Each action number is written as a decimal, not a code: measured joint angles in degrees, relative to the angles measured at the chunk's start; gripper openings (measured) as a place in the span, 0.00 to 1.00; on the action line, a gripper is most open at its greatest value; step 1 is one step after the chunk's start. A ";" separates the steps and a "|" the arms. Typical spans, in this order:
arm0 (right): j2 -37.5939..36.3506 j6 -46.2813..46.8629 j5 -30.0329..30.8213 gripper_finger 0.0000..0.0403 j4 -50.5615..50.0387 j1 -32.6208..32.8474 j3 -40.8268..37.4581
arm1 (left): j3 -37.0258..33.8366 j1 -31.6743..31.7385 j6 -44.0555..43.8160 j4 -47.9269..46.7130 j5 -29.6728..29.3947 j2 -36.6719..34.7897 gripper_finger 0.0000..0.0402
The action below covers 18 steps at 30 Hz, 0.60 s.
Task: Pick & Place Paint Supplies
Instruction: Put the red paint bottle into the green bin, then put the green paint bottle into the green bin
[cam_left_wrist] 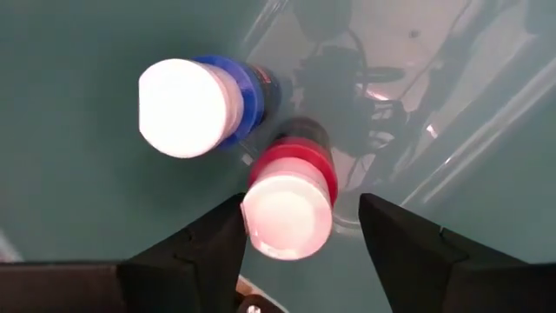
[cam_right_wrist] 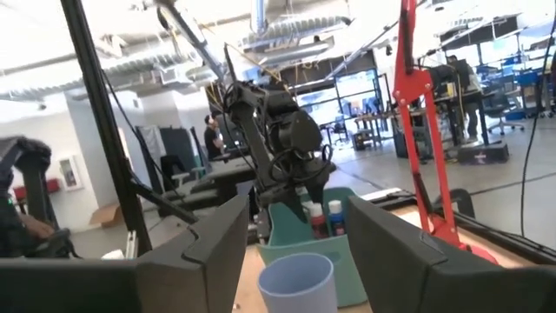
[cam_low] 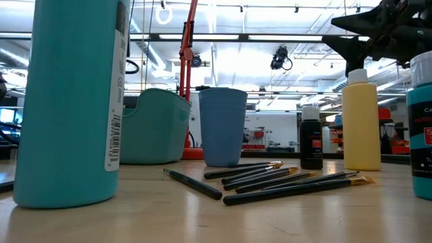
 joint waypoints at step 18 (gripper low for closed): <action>0.02 13.29 9.20 0.51 1.09 -0.02 0.00 | 17.30 -5.79 -9.29 -10.24 -2.73 -0.07 0.58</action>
